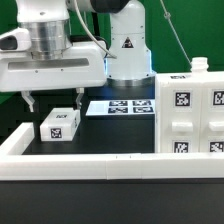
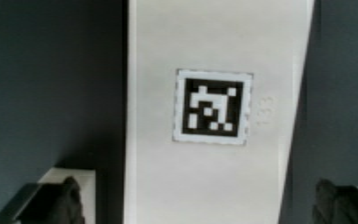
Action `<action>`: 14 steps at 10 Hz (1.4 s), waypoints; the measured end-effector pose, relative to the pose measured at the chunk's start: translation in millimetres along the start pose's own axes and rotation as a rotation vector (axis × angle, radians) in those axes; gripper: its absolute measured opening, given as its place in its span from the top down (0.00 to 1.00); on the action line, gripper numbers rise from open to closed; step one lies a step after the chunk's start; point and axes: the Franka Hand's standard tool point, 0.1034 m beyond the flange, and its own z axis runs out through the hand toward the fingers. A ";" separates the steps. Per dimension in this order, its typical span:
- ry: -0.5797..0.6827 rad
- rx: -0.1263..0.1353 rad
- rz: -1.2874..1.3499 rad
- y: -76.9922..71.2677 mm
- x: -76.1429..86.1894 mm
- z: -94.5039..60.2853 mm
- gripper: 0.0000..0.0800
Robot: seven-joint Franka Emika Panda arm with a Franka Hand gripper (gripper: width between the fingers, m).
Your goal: Assemble cabinet
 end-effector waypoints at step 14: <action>-0.014 -0.012 -0.040 -9.6 -11.9 37.3 0.31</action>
Offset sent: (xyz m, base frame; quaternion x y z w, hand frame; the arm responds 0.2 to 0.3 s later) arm -0.0091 0.0083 -0.0092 0.0006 0.0051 0.0061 1.0000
